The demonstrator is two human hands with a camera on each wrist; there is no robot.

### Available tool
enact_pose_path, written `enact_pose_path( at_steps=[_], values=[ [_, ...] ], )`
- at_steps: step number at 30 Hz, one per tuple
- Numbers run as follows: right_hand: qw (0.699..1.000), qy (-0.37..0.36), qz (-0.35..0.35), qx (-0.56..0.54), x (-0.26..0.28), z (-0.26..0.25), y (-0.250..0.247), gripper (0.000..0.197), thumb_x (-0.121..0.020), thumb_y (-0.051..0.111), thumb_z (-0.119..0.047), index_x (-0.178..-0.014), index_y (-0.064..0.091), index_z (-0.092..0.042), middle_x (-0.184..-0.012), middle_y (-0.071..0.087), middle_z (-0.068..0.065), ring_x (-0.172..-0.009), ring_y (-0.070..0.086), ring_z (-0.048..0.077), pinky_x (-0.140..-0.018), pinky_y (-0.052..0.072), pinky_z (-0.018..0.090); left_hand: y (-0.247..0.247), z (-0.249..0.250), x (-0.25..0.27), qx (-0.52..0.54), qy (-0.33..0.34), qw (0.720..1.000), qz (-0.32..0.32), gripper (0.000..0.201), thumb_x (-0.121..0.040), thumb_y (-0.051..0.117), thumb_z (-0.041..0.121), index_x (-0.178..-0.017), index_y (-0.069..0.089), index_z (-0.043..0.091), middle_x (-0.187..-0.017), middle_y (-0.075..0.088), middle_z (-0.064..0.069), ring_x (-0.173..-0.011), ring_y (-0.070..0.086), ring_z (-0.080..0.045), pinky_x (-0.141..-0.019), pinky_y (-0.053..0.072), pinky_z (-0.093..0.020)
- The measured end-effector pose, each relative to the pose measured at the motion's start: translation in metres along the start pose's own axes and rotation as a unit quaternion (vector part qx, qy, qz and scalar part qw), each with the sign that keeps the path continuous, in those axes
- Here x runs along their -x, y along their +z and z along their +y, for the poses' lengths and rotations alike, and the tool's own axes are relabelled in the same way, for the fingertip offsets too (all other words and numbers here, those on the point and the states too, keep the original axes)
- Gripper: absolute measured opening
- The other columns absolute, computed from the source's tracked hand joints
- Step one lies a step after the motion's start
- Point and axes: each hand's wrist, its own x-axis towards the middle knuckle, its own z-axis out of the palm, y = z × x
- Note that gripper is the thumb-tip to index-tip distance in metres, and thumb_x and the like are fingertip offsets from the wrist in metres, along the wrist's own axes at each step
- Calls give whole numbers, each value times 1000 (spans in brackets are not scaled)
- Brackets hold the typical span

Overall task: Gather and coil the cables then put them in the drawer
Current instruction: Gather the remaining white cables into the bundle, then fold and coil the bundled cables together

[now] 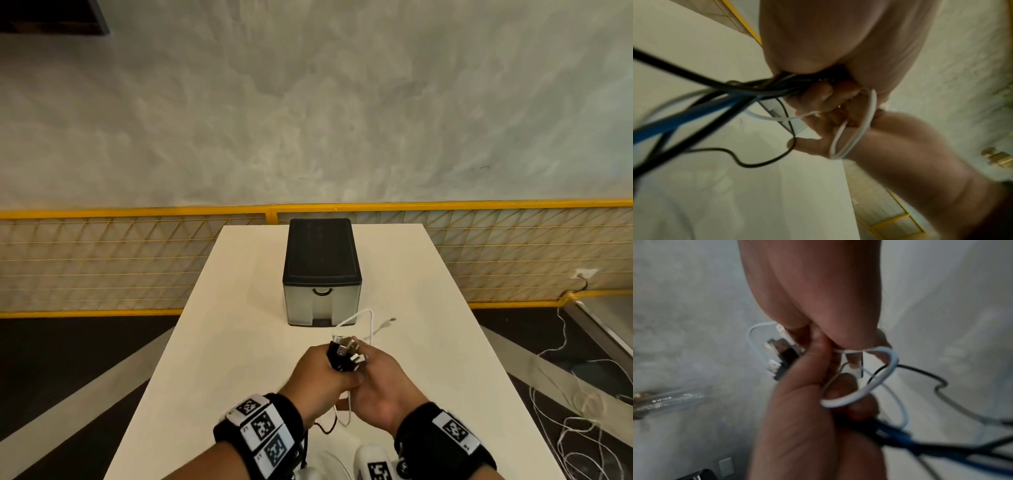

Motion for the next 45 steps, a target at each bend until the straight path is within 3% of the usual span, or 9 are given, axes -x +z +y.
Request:
enact_pose_path(
  at_steps=[7, 13, 19, 25, 29, 32, 34, 38, 45],
  values=[
    [991, -2, 65, -117, 1, -34, -17, 22, -99, 47, -27, -83, 58, -17, -83, 77, 5, -92, 67, 24, -78, 48, 43, -9, -5, 10, -50, -93, 988, -108, 21, -75, 75, 3, -67, 64, 19, -49, 55, 13, -39, 45, 0, -41, 33, -12],
    [983, -21, 149, -107, 4, -54, -67, 19, -97, 48, -17, -80, 58, -18, -43, 45, -5, -43, 47, 12, -65, 42, 32, -46, -21, 27, -161, -191, 949, -191, 23, -64, 82, 18, -87, 76, 14, -80, 65, 0, -58, 51, -12, -56, 39, -25],
    [974, 24, 202, 97, 19, -35, -106, 16, -94, 54, -12, -78, 52, -14, -41, 38, 0, -31, 36, 13, -40, 34, 18, -64, -25, 32, -209, -229, 922, -233, 4, -75, 78, 21, -72, 75, 21, -51, 53, 8, -42, 38, -9, -42, 28, -20],
    [807, 125, 83, 571, 44, 8, -119, 13, -87, 57, -20, -92, 66, -28, -68, 59, -4, -49, 54, 10, -48, 41, 19, -60, -10, 15, -35, -158, 986, -49, 10, -86, 69, 17, -79, 62, 19, -48, 36, 8, -41, 23, -11, -43, 17, -22],
    [623, 71, 51, 777, 59, 27, -110, 94, -64, 27, -89, -142, 42, -38, -161, 15, -9, -149, 7, 18, -120, 7, 36, -54, 14, 4, 54, -112, 992, -30, 11, -94, 60, 19, -90, 60, 10, -51, 27, 8, -43, 19, -9, -41, 17, -20],
    [626, 58, 49, 776, 70, 11, -89, 72, -89, 48, -60, -150, 29, -29, -163, 10, -3, -150, 7, 20, -121, 6, 33, -48, 35, 2, 112, -70, 990, -49, 16, -97, 56, 21, -88, 62, 8, -54, 26, 5, -42, 21, -9, -41, 19, -20],
    [640, 43, -5, 767, 70, -6, -72, 100, -60, 64, -77, -145, 37, -31, -155, 33, -3, -141, 32, 14, -116, 22, 28, -44, 49, 2, 139, -39, 988, -62, 19, -97, 56, 22, -86, 64, 8, -53, 31, 4, -42, 28, -10, -43, 27, -21],
    [784, -203, -41, 586, 59, -35, -30, 70, -66, 80, -53, -128, 50, -42, -132, 53, -19, -118, 48, -11, -106, 38, 19, -34, 78, 6, 92, 52, 993, -58, 21, -96, 57, 22, -81, 69, 15, -64, 67, 10, -69, 60, -10, -68, 44, -24],
    [554, -335, 101, 755, 67, -104, -42, 73, -72, 39, 12, -117, 59, -41, -134, 52, -15, -129, 48, 7, -106, 37, 18, -46, 112, 12, -10, 107, 990, -88, 18, -95, 59, 24, -86, 73, 20, -88, 73, 12, -94, 66, -6, -83, 49, -20]
  ],
)
